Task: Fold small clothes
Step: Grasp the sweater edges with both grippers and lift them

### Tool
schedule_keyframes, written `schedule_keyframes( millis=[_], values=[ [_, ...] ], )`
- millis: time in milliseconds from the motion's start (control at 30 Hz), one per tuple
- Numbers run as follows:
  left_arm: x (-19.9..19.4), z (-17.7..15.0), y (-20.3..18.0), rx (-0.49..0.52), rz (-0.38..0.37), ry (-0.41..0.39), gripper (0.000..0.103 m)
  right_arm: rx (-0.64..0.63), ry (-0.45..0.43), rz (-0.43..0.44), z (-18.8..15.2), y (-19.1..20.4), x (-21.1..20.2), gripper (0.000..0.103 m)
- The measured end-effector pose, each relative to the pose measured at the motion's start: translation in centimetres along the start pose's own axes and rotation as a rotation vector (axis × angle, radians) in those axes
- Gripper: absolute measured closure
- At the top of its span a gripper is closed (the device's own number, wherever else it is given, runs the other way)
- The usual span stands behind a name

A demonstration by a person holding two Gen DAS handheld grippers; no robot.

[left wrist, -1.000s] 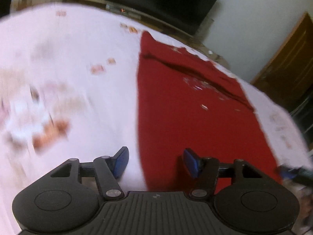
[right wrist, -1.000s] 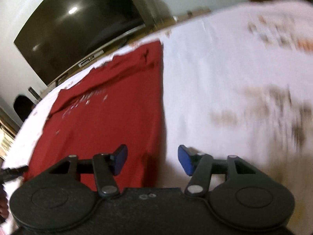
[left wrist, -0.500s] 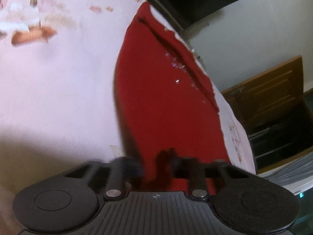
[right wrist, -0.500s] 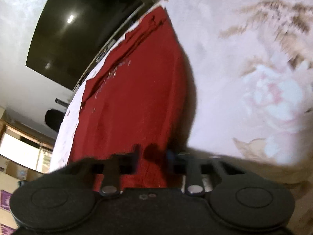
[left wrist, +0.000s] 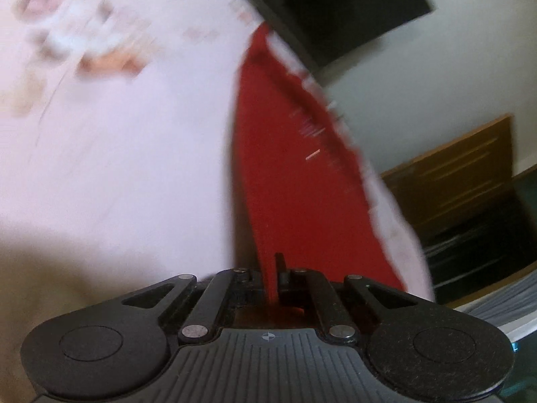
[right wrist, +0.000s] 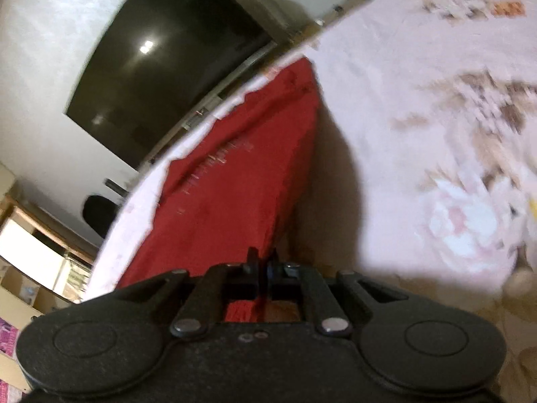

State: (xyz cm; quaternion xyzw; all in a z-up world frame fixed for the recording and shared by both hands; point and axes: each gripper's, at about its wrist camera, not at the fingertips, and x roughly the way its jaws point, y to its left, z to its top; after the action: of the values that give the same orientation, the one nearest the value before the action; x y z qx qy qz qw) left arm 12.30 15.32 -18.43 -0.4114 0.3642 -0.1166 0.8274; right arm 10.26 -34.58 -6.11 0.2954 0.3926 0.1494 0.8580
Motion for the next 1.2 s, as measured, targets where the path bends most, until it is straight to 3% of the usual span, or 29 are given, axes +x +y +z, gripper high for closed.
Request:
schedule_keyframes(
  millis=[67, 167, 300, 533, 833, 1000, 1200],
  values=[
    [0.0, 0.0, 0.3, -0.032, -0.017, -0.019, 0.098, 0.012, 0.070, -0.081, -0.9, -1.5, 2.3, 0.099],
    [-0.3, -0.1, -0.1, -0.014, -0.006, -0.021, 0.098, 0.071, 0.036, -0.046, -1.1, -2.0, 2.0, 0.098],
    [-0.7, 0.3, -0.3, -0.037, -0.034, -0.049, 0.100, 0.037, 0.016, -0.047, -1.0, -1.1, 1.9, 0.098],
    [-2.4, 2.1, -3.0, -0.012, -0.118, -0.158, 0.100, -0.040, -0.103, -0.014, 1.9, 2.0, 0.0, 0.098],
    [-1.2, 11.1, -9.5, 0.106, -0.198, -0.252, 0.100, -0.196, -0.247, 0.014, 8.9, 6.5, -0.6, 0.098],
    [2.1, 17.0, -12.5, 0.157, -0.186, -0.277, 0.100, -0.232, -0.289, 0.040, 15.1, 8.0, 2.5, 0.098],
    [8.2, 23.7, -13.9, 0.189, -0.137, -0.255, 0.100, -0.213, -0.280, 0.052, 21.7, 7.5, 8.5, 0.098]
  ],
)
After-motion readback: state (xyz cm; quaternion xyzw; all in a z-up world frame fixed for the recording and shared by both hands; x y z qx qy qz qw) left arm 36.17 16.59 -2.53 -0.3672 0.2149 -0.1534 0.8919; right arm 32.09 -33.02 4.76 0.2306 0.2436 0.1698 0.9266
